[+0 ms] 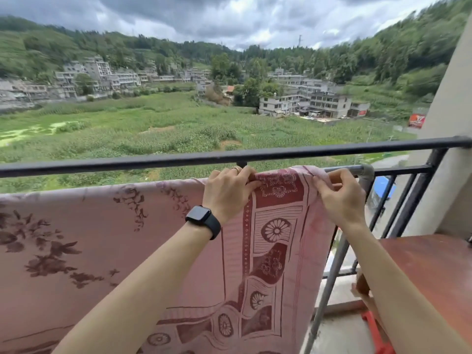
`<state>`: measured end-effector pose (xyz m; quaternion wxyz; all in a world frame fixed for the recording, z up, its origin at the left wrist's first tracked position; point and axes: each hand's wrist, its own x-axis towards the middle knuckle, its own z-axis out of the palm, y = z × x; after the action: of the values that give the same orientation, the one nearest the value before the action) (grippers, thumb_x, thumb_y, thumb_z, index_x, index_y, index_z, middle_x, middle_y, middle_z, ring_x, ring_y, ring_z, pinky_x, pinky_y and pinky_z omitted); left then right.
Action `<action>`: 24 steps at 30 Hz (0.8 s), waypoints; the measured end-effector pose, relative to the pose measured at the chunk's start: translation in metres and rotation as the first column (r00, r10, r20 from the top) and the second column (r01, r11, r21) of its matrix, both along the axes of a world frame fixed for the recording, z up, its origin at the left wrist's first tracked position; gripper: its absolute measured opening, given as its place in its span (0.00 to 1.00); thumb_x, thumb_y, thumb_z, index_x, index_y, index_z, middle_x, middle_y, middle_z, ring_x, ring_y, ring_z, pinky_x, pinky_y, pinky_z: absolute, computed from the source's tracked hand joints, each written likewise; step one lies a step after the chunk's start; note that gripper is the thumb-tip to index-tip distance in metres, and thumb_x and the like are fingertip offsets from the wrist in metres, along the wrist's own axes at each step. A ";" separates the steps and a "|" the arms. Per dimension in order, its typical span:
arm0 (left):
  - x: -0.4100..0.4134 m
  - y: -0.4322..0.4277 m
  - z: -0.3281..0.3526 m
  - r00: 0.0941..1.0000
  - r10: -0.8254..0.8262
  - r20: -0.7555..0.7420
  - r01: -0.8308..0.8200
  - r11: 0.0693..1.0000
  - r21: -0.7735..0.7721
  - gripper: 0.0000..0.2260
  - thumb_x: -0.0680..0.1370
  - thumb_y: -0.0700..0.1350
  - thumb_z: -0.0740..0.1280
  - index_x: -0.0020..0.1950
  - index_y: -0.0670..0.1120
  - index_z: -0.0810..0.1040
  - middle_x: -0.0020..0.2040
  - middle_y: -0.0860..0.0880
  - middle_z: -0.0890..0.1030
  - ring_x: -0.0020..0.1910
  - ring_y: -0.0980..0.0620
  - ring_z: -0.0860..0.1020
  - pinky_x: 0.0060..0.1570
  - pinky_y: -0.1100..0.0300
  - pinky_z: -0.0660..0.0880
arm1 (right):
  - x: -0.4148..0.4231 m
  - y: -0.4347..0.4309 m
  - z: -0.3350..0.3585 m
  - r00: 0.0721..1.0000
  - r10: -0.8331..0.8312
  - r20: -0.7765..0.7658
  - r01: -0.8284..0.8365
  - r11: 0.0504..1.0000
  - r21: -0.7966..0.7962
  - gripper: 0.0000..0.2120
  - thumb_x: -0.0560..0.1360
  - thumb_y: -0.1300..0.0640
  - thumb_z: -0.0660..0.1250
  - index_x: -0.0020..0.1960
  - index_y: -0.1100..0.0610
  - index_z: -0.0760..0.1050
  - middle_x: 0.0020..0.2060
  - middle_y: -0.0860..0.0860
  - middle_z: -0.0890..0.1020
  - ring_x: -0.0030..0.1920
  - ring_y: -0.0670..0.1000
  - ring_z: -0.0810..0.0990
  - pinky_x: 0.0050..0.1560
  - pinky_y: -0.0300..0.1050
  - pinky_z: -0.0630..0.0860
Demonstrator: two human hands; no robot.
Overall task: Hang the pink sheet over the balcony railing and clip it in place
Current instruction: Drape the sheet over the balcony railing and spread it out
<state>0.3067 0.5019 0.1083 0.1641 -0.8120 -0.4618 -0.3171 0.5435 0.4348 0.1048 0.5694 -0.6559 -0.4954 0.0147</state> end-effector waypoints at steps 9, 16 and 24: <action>0.083 -0.023 -0.001 0.991 0.132 -0.033 -0.133 0.991 -0.007 0.22 0.78 0.61 0.56 0.68 0.52 0.71 0.57 0.48 0.82 0.56 0.45 0.78 0.60 0.48 0.67 | 0.013 0.013 -0.037 0.962 0.232 0.143 -0.241 0.969 0.046 0.07 0.78 0.52 0.68 0.46 0.54 0.74 0.39 0.46 0.78 0.37 0.45 0.75 0.37 0.37 0.68; 0.098 -0.017 -0.009 0.981 0.192 -0.021 -0.192 0.981 0.040 0.17 0.80 0.59 0.58 0.65 0.54 0.75 0.53 0.49 0.83 0.53 0.45 0.79 0.56 0.49 0.71 | 0.054 0.008 -0.011 0.908 0.395 -0.138 -0.393 0.919 0.043 0.09 0.73 0.53 0.76 0.45 0.55 0.76 0.37 0.46 0.82 0.37 0.43 0.80 0.35 0.31 0.74; 0.112 -0.022 -0.007 0.976 0.220 -0.005 -0.220 0.975 0.015 0.18 0.78 0.55 0.63 0.66 0.54 0.73 0.55 0.49 0.82 0.57 0.45 0.77 0.63 0.48 0.66 | 0.118 0.016 -0.015 0.738 0.424 -0.524 -0.530 0.846 -0.061 0.11 0.69 0.57 0.78 0.47 0.55 0.78 0.46 0.52 0.84 0.46 0.50 0.82 0.46 0.43 0.77</action>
<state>0.4186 0.4799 0.1008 0.2056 -0.7557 -0.5458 -0.2978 0.6615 0.4508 0.0901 0.5817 -0.5354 -0.4817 0.3781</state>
